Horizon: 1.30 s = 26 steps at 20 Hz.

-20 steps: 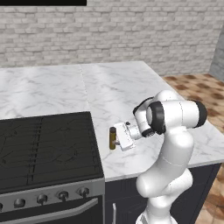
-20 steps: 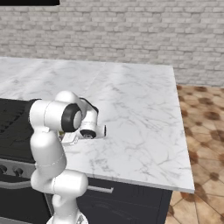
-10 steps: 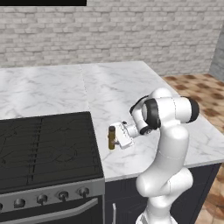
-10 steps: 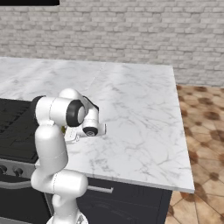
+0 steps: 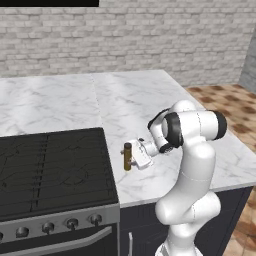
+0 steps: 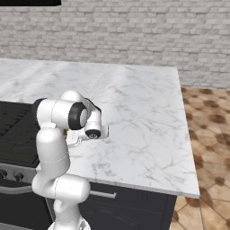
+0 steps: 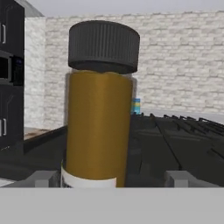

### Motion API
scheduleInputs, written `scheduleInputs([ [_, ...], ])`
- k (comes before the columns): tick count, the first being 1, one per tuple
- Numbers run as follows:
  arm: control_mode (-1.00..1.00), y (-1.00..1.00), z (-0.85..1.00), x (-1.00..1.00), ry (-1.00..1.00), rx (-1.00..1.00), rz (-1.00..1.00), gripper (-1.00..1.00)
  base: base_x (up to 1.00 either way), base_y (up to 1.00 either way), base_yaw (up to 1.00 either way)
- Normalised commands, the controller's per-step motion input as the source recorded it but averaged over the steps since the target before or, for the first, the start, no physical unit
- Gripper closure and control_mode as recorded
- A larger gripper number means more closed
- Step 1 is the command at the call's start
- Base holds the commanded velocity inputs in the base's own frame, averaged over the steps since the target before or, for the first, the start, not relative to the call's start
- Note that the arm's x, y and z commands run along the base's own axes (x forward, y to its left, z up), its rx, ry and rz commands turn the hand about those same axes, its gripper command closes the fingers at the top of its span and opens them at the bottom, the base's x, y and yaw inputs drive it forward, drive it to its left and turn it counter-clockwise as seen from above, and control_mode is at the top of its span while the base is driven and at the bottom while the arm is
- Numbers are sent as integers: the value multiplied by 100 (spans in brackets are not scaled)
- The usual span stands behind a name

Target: Collect the turmeric, mayonnaise, and shaker from the cabinet and place them next to the stove.

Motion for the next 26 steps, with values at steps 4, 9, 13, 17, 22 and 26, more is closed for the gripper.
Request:
scheduleInputs([
  [4,-100,0,19,0,0,0,0,-100,0,0,0],
  [9,-100,-1,29,0,0,0,0,-100,0,0,0],
  [13,-100,-1,43,0,0,0,0,-100,0,0,0],
  [17,-100,-1,50,-2,-2,0,0,-100,0,0,0],
  [22,-100,0,63,-18,-6,0,0,-100,0,0,0],
  [26,-100,-2,73,-51,-11,0,0,-100,0,0,0],
])
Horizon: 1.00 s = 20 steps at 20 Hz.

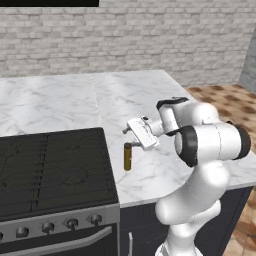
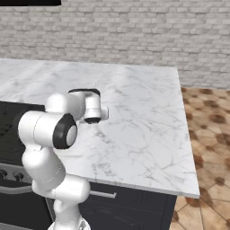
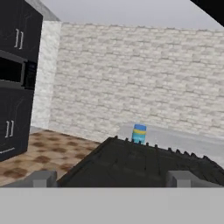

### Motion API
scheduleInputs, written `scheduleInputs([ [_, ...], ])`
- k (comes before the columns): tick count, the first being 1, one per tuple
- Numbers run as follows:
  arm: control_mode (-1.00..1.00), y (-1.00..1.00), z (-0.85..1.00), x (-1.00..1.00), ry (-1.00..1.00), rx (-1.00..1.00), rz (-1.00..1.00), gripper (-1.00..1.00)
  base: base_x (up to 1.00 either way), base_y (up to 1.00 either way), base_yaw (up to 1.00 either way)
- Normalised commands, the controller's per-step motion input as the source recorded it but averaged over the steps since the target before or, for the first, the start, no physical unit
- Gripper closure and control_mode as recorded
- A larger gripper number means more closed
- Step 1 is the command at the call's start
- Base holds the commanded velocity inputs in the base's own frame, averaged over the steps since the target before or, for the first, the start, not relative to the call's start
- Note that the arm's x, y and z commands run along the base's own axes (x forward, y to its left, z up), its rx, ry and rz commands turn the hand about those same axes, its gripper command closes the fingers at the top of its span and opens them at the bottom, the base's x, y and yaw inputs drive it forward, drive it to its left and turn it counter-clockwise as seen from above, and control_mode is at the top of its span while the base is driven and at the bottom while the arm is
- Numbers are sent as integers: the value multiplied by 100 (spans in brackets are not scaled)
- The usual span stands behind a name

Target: Collect the turmeric, mayonnaise, and shaker from the cabinet and place them next to the stove.

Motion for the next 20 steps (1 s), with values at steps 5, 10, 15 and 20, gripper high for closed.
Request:
scheduleInputs([
  [5,-100,0,71,-69,-9,0,0,-100,0,0,0],
  [10,-100,0,58,-79,-7,0,-4,-100,0,0,0],
  [15,-100,-2,49,-81,-2,-2,-14,-100,0,0,0],
  [20,-100,-1,45,-72,0,-1,-24,-100,0,0,0],
])
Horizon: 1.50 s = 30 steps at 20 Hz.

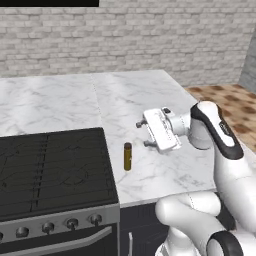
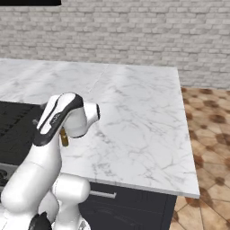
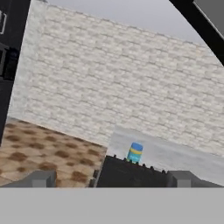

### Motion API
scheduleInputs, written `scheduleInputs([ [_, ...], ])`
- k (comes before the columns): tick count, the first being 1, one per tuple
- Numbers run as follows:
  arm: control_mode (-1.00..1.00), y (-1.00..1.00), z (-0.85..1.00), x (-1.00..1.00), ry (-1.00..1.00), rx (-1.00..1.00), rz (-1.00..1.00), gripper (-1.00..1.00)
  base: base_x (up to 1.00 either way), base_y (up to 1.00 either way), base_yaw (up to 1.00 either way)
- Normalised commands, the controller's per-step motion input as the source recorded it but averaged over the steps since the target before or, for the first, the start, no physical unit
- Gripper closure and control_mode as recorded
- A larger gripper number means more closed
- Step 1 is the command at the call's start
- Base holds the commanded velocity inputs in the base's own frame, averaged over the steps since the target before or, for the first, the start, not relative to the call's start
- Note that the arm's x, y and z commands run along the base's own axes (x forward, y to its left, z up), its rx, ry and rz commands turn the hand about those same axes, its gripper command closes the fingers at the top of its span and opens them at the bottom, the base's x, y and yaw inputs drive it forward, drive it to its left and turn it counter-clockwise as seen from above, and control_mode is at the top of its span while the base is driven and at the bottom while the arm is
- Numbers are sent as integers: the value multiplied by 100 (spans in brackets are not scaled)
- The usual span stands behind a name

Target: Collect the turmeric, mayonnaise, and shaker from the cabinet and place them next to the stove.

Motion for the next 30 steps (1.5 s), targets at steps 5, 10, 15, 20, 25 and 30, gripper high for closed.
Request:
scheduleInputs([
  [5,-100,0,15,-66,6,0,-33,-100,0,0,0],
  [10,-100,0,0,-69,4,0,-36,-100,0,0,0],
  [15,-100,0,-1,-63,0,0,-33,-100,0,0,0],
  [20,100,0,0,0,0,0,0,-100,-11,6,-3],
  [25,100,0,0,0,0,0,0,-100,-55,-49,-25],
  [30,100,0,0,0,0,0,0,-100,-35,-54,-43],
])
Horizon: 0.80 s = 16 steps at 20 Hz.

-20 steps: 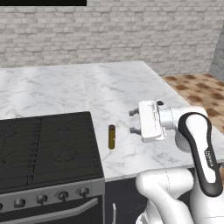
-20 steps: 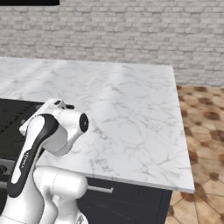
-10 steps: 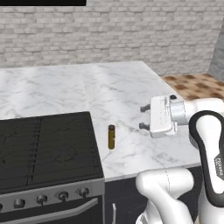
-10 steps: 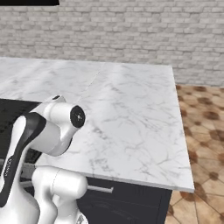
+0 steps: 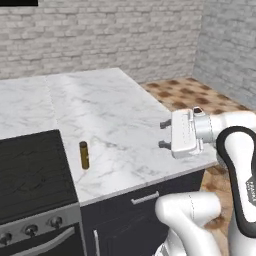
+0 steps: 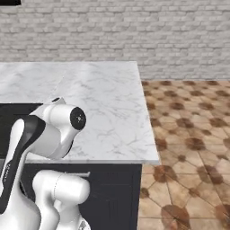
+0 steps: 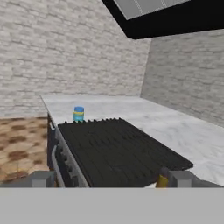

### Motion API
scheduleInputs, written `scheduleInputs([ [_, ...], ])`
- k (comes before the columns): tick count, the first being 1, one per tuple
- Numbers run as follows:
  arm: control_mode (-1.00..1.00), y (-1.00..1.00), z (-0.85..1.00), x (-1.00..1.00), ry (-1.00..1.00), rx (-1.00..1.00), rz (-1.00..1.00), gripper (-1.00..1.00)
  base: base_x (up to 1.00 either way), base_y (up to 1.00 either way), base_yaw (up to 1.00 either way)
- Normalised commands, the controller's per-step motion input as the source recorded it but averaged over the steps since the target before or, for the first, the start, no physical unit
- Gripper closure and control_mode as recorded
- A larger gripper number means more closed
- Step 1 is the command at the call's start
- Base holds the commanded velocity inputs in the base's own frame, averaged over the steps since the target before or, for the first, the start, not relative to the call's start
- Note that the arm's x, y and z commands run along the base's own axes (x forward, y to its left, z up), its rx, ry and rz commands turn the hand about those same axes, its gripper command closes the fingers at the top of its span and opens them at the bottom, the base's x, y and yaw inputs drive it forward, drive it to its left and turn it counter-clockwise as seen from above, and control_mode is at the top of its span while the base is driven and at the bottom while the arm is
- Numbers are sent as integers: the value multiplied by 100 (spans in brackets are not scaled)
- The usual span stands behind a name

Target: Collect the turmeric, mayonnaise, and shaker from the cabinet and place them next to the stove.

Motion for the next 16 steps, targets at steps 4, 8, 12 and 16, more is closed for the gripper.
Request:
scheduleInputs([
  [4,100,0,0,0,0,0,0,-100,-34,-65,-44],
  [8,100,0,0,0,0,0,0,-100,-16,-57,-50],
  [12,100,0,0,0,0,0,0,-100,-3,-36,-57],
  [16,100,0,0,0,0,0,0,-100,0,-34,-57],
])
